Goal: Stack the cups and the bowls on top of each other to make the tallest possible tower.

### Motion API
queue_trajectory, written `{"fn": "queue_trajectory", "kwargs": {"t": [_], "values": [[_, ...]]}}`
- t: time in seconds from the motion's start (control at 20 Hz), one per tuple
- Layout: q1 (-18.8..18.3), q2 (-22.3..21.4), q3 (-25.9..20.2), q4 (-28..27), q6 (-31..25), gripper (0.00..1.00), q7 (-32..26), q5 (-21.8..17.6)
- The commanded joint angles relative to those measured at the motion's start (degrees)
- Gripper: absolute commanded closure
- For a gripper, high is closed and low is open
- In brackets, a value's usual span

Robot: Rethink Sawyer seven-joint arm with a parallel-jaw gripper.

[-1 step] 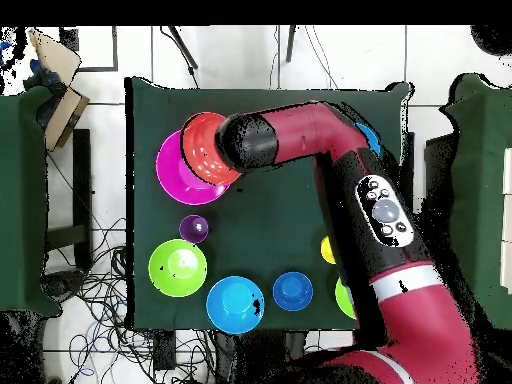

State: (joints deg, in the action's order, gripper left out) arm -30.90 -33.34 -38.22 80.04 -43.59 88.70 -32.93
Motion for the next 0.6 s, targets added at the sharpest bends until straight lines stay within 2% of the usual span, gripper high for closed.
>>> {"fn": "queue_trajectory", "kwargs": {"t": [0.05, 0.6], "values": [[4.02, 5.43, 5.27, -3.16, 4.52, 1.0, 8.66, -0.67], [4.36, 8.46, 6.79, -5.54, 4.97, 1.0, 5.9, 0.16]]}}
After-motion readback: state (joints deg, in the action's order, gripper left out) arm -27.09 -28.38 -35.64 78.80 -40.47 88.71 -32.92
